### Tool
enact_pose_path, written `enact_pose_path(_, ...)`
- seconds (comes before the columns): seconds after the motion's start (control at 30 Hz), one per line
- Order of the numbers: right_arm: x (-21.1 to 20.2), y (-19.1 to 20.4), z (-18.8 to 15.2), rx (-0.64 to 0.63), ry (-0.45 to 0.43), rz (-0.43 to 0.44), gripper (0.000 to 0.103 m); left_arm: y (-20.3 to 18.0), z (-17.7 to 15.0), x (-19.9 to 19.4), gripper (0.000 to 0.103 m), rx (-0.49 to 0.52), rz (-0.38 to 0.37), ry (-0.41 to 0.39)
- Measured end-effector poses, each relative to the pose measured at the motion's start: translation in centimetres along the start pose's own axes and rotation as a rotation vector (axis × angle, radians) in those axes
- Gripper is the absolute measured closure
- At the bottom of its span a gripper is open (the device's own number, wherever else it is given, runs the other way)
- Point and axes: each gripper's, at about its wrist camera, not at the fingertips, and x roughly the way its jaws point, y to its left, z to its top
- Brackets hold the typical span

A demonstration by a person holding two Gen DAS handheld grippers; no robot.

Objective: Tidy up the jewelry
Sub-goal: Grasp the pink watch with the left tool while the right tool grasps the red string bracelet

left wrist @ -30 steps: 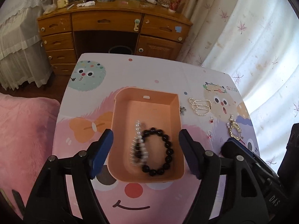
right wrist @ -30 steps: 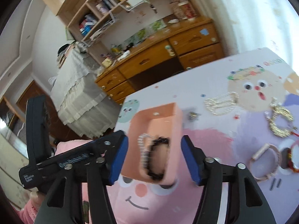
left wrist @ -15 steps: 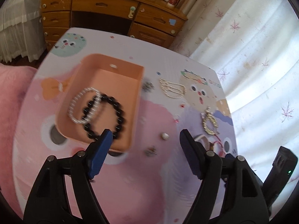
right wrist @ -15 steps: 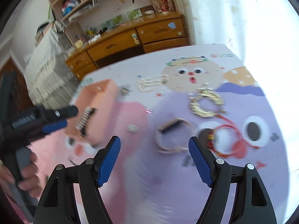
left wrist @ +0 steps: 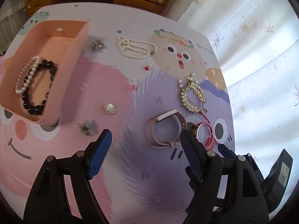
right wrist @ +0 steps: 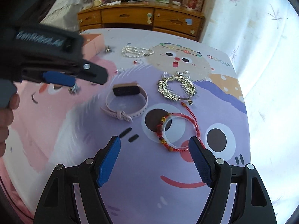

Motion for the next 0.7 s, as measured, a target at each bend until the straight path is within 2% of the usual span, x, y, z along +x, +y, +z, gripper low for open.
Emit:
enact_pose_path(0.23,1.6,-0.1,-0.4,-0.117,-0.008,0.051,0.030,-2.9,0.9,4.0,0.029,-0.005,0.041,0.102)
enact_pose_path(0.37,2.5,0.0,-0.3,-0.149,-0.009,0.077,0.042,-4.3,1.7,5.7,0.027,0.001,0.078,0.149)
enact_pose_path(0.5,2.9,-0.1,0.1,-0.156,-0.026,0.091,0.050,-5.1,2.5,7.0,0.027,-0.007,0.126,0.163)
enact_pose_path(0.57,3.1,-0.4,0.3,-0.147,-0.028,0.105,0.050,-5.4,2.9,7.6,0.026,-0.012,0.142,0.170)
enact_pose_path(0.7,3.6,-1.3,0.7,-0.093,-0.021,0.160,0.064,-6.1,3.6,8.3,0.026,-0.011,0.172,0.169)
